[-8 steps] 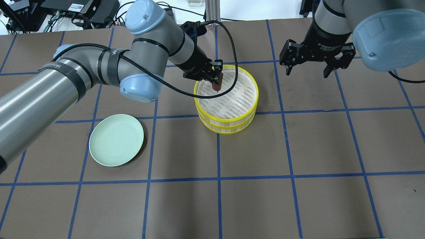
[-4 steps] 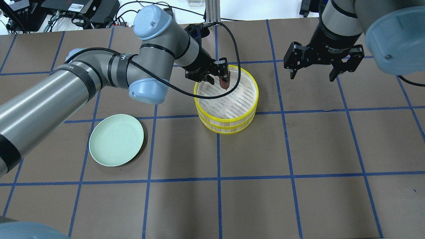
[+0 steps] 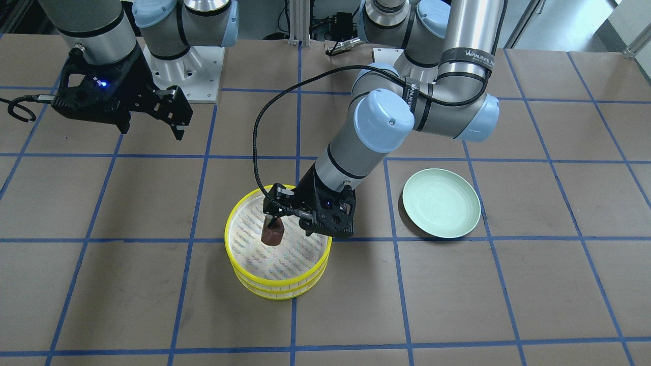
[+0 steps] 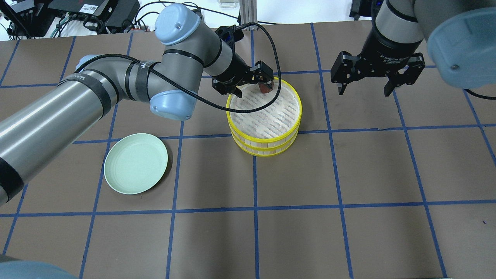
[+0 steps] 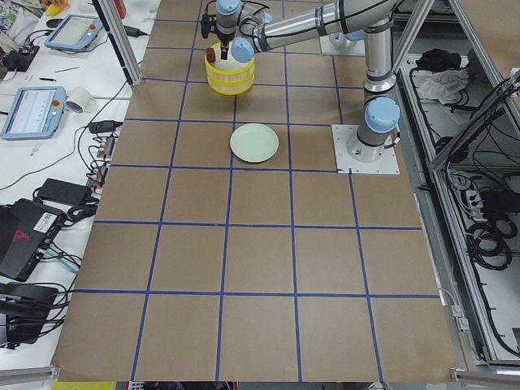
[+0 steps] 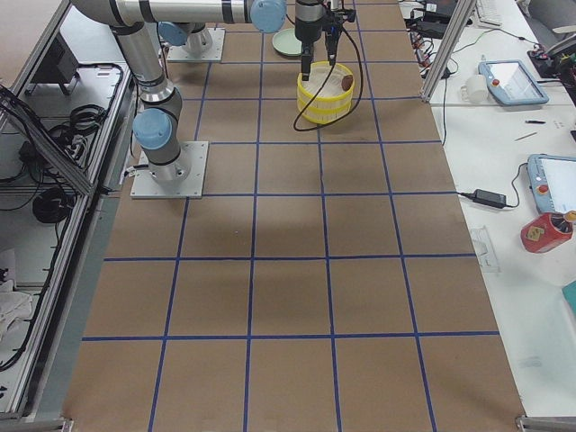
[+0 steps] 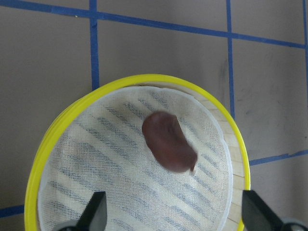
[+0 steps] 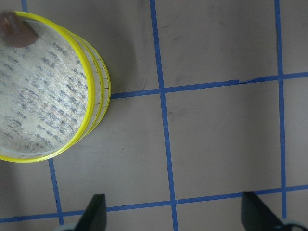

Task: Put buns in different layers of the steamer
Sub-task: 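Lower the brown bun into the top tier and open the left gripper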

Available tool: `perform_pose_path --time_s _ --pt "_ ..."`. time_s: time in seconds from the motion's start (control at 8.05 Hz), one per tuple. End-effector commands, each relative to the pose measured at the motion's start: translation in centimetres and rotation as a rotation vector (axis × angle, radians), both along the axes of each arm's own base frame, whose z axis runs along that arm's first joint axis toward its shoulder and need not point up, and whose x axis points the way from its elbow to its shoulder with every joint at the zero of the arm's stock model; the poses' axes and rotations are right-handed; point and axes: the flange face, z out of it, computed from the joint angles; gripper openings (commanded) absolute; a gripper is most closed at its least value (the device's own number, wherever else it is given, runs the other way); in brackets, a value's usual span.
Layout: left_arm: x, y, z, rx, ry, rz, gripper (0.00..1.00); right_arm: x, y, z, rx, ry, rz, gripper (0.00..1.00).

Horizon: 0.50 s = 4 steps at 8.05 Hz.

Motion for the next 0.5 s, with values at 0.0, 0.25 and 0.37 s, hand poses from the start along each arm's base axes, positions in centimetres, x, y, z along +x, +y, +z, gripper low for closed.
perform_pose_path --time_s 0.0,0.25,0.37 --pt "0.4 0.5 2.1 -0.022 -0.017 -0.005 1.00 0.1 -0.2 -0.4 0.002 0.000 0.008 1.00" --pt "2.1 2.0 4.4 -0.025 -0.156 -0.041 1.00 0.4 -0.8 -1.4 0.020 0.001 0.016 1.00" --pt "3.3 2.8 5.8 -0.039 -0.239 -0.108 1.00 0.6 -1.5 -2.6 0.039 0.000 -0.001 1.00"
